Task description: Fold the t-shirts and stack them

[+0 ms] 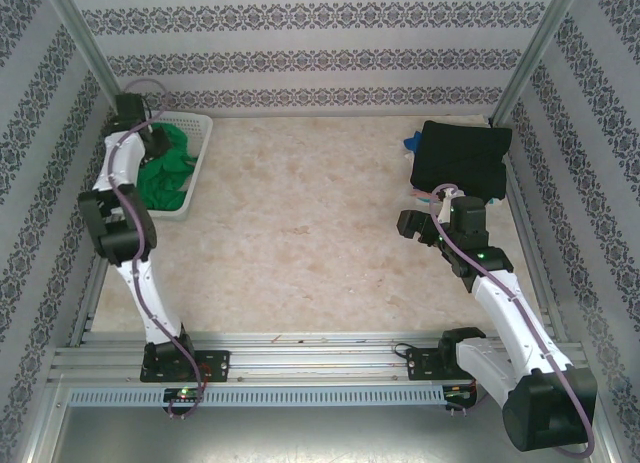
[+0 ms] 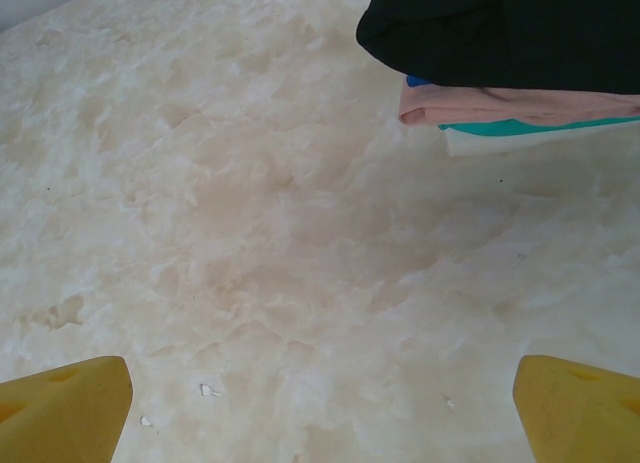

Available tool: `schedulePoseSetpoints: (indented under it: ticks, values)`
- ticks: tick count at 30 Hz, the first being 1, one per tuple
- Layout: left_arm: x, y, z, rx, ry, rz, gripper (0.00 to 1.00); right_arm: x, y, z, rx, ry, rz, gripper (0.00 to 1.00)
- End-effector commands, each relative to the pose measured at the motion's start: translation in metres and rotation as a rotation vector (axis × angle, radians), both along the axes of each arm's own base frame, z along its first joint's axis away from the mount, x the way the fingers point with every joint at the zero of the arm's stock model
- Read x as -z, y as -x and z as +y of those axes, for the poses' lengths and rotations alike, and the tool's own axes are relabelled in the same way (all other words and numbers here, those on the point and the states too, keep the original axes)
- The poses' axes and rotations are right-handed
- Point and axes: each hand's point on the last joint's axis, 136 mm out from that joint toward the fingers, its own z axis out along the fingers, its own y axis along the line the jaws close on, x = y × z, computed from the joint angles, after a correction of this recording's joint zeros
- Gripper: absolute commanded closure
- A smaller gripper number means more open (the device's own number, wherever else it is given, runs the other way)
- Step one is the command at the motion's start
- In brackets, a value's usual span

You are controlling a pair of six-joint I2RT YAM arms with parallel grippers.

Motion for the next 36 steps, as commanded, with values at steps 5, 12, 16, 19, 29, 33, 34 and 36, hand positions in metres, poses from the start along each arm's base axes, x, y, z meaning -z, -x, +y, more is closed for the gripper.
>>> schedulePoseSetpoints:
  ticks: [5, 12, 16, 19, 29, 33, 34, 36]
  values:
    - [-0.193, 0.049, -0.028, 0.010, -0.150, -0.571, 1.00, -0.013, -0.003, 0.009, -0.014, -0.025, -0.023, 0.02]
    - [-0.293, 0.096, -0.107, 0.239, -0.131, -0.841, 1.00, -0.022, -0.001, 0.018, -0.035, -0.059, -0.054, 0.02]
    - [-0.355, 0.131, -0.182, 0.429, -0.092, -1.021, 1.00, -0.025, 0.001, 0.023, -0.053, -0.063, -0.064, 0.02]
    - [-0.394, 0.163, -0.241, 0.577, -0.052, -1.136, 1.00, -0.027, 0.004, 0.023, -0.044, -0.062, -0.080, 0.02]
    - [-0.411, 0.190, -0.320, 0.756, 0.241, -1.248, 1.00, -0.042, 0.013, 0.030, -0.069, -0.115, -0.161, 0.04]
    - [-0.324, 0.139, -0.313, 0.600, 0.259, -1.060, 1.00, -0.044, 0.014, 0.041, -0.102, -0.145, -0.172, 0.07]
    - [-0.287, 0.123, -0.311, 0.556, 0.248, -0.980, 1.00, -0.042, 0.014, 0.044, -0.110, -0.149, -0.167, 0.07]
    - [-0.212, 0.099, -0.305, 0.473, 0.266, -0.816, 0.82, -0.037, 0.014, 0.050, -0.121, -0.155, -0.148, 0.08]
